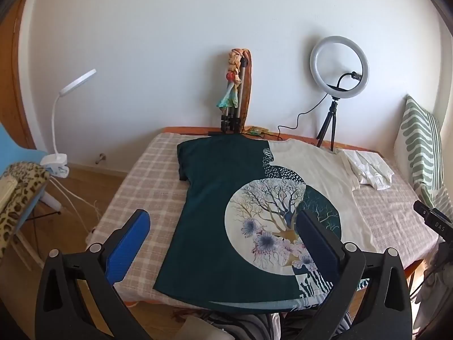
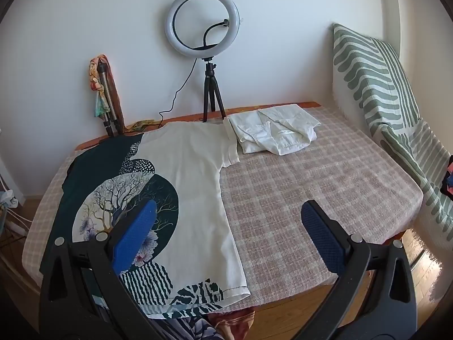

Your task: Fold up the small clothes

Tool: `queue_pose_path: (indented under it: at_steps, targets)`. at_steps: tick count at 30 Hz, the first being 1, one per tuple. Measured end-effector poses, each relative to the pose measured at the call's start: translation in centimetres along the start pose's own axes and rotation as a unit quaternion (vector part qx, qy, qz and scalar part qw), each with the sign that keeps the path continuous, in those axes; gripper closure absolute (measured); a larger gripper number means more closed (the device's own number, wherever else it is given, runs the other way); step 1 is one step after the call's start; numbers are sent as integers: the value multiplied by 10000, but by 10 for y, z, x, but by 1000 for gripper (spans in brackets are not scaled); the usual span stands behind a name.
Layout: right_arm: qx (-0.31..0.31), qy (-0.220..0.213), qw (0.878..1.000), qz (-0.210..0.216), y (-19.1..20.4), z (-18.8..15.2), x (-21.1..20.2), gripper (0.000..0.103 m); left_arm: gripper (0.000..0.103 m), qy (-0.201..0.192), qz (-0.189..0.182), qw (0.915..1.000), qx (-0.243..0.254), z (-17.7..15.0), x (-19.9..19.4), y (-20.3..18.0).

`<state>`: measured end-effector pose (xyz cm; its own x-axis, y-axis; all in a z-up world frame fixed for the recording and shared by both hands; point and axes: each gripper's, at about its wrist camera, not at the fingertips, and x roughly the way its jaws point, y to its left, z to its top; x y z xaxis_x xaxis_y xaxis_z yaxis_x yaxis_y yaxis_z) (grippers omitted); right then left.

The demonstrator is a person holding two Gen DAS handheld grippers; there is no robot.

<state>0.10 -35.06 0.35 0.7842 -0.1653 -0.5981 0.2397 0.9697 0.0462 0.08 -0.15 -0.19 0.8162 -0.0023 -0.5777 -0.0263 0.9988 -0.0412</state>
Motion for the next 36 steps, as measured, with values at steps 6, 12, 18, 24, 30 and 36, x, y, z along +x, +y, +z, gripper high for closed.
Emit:
queue_pose_path:
  at_steps: [6,12,18,24,30,36]
  targets:
    - [60,-44,10000,40,-3,2,-1,0,1,-4,-42,9997,-239,3,-1,4]
    - [77,-36,9999,91,-4,2,-2,0,1,-93,-27,9996,-267,3,-6,6]
    - [61,-21,9999,108,-1,1,-1,0,1,-109,-47,9995,-307,4,-6,8]
    - [92,-11,9999,114,-1,0,0,0,1,-93,-44,9994,-324,3,-6,7]
    - [80,-14,9999,135,-3,0,0,0,1,-126,-48,9995,-294,5,-7,5]
    - [89,-14,9999,139,-3,1,0,0,1,-148,-60,9995,-285,5,-8,5]
